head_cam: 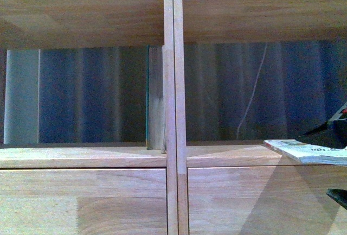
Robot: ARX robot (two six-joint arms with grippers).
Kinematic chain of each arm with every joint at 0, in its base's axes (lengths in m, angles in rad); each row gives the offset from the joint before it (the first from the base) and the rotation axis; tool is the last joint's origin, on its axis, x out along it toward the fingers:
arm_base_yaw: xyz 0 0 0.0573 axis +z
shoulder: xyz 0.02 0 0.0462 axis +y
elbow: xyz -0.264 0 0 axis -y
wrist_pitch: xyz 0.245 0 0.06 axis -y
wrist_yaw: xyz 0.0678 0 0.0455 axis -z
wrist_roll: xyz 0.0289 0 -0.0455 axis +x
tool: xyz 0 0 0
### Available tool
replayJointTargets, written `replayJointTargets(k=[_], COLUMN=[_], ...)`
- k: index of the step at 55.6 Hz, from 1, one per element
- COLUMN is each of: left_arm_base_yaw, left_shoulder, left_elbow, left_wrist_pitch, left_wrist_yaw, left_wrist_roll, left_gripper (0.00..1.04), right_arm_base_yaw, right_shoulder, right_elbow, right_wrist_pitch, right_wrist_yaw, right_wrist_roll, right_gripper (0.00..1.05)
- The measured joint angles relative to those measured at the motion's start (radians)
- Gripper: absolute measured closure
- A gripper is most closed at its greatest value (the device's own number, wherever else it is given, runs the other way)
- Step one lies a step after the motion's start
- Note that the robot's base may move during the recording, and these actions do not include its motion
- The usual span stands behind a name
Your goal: Organize books on shelf
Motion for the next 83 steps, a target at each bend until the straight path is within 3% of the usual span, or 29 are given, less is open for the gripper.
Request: replayJointTargets(k=[28, 44, 74, 78, 83], left_arm_base_yaw=[0.0, 0.0, 0.0, 0.0, 0.0], left_shoulder=[0.0, 0.0, 0.0, 0.0, 0.0], left_elbow=[0.0, 0.0, 0.0, 0.0, 0.0], left_wrist_pitch=[0.0, 0.0, 0.0, 0.0, 0.0], left_wrist_yaw=[0.0, 0.0, 0.0, 0.0, 0.0], left_wrist_roll=[0.0, 0.0, 0.0, 0.0, 0.0], left_gripper=[0.07, 0.07, 0.07, 0.07, 0.07], right_arm_base_yaw=[-0.047, -0.098, -0.068, -0.071, -0.079], right_shoulder=[0.239, 0.254, 0.296, 0.297, 0.296], right_elbow=[0.241, 0.286, 0.311, 0.311, 0.307], right_wrist_pitch=[-0.026, -0.042, -0.028, -0.008, 0.015], right_wrist_yaw=[0.172, 0.187, 0.203, 0.2, 0.179], right_wrist_roll=[0.045, 0.052, 0.076, 0.093, 0.108], right_gripper=[0.07, 0.07, 0.86, 0.94, 0.97])
